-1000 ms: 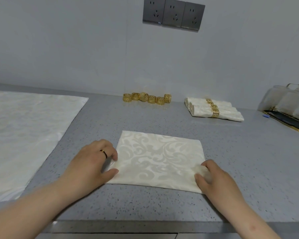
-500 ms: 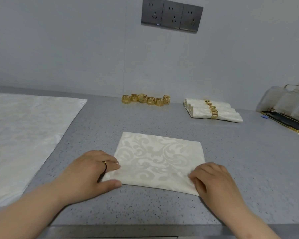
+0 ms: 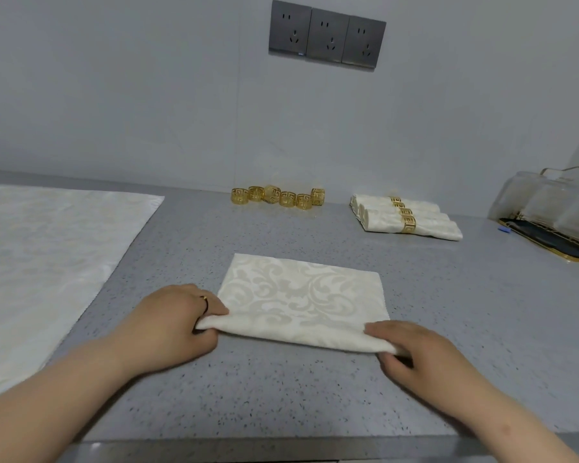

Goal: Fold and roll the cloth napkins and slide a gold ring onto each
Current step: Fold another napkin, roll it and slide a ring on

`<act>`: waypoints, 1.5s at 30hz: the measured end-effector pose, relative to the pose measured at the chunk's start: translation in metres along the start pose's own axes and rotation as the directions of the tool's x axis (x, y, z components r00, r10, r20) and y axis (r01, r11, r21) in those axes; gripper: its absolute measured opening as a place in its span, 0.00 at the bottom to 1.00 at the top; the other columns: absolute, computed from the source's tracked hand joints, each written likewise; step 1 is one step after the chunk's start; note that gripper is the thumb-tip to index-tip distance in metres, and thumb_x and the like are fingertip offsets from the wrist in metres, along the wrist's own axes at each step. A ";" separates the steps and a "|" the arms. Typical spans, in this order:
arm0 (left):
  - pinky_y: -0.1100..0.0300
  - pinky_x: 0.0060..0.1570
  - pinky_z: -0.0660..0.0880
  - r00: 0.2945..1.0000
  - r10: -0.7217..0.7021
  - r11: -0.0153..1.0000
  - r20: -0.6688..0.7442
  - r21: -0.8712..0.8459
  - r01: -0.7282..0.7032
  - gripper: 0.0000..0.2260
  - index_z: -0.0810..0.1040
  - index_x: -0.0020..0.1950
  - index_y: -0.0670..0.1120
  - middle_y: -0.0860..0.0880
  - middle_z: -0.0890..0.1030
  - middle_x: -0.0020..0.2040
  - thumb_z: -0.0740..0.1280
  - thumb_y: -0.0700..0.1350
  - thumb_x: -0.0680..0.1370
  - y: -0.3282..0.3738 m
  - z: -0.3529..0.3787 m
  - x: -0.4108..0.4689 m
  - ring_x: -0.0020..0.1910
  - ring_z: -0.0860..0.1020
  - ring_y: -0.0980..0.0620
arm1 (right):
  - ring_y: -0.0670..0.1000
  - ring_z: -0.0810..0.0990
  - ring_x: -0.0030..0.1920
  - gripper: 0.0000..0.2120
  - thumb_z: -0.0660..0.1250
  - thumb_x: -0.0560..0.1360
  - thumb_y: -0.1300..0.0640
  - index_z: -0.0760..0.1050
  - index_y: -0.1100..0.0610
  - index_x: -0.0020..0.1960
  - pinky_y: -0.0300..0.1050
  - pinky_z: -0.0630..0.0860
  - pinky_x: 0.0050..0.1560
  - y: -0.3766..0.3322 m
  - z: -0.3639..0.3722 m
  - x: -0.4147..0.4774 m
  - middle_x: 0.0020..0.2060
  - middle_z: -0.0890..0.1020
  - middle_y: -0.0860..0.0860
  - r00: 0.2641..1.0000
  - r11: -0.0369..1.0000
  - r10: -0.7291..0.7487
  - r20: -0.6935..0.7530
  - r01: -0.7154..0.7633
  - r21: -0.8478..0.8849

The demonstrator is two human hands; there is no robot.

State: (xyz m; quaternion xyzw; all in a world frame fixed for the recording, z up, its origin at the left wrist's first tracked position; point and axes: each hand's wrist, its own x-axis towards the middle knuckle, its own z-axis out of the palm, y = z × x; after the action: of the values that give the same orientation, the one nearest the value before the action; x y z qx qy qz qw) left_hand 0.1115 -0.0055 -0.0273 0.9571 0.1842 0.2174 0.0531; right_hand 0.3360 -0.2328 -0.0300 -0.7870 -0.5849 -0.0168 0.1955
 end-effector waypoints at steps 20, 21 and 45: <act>0.65 0.26 0.59 0.850 -0.523 0.697 0.066 -0.541 0.471 0.21 0.70 0.21 0.46 0.49 0.68 0.23 0.68 0.46 0.74 -0.018 0.010 0.043 0.21 0.64 0.56 | 0.46 0.71 0.32 0.07 0.65 0.74 0.63 0.74 0.51 0.42 0.34 0.66 0.32 0.020 0.000 0.069 0.29 0.73 0.49 0.886 0.706 0.462 -0.047 -0.335 0.624; 0.67 0.24 0.59 0.846 -0.530 0.685 0.053 -0.561 0.464 0.18 0.73 0.23 0.46 0.48 0.68 0.23 0.69 0.46 0.74 -0.017 0.010 0.042 0.20 0.64 0.56 | 0.47 0.69 0.31 0.07 0.65 0.74 0.63 0.74 0.52 0.41 0.36 0.65 0.32 0.021 0.001 0.069 0.27 0.71 0.49 0.882 0.707 0.468 -0.049 -0.341 0.620; 0.68 0.59 0.64 0.997 -0.040 0.999 0.062 -0.015 0.041 0.54 0.71 0.66 0.54 0.57 0.73 0.65 0.36 0.81 0.54 -0.013 0.016 0.035 0.64 0.71 0.59 | 0.40 0.70 0.57 0.36 0.54 0.67 0.27 0.70 0.50 0.64 0.25 0.63 0.52 0.015 0.006 0.057 0.57 0.72 0.39 1.000 1.000 0.023 0.010 -0.023 0.004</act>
State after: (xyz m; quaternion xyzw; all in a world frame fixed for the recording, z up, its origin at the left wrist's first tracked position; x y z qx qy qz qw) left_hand 0.1437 0.0189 -0.0301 0.9589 0.2000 0.1882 0.0708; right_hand 0.3666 -0.1825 -0.0249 -0.7933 -0.5768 -0.0094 0.1946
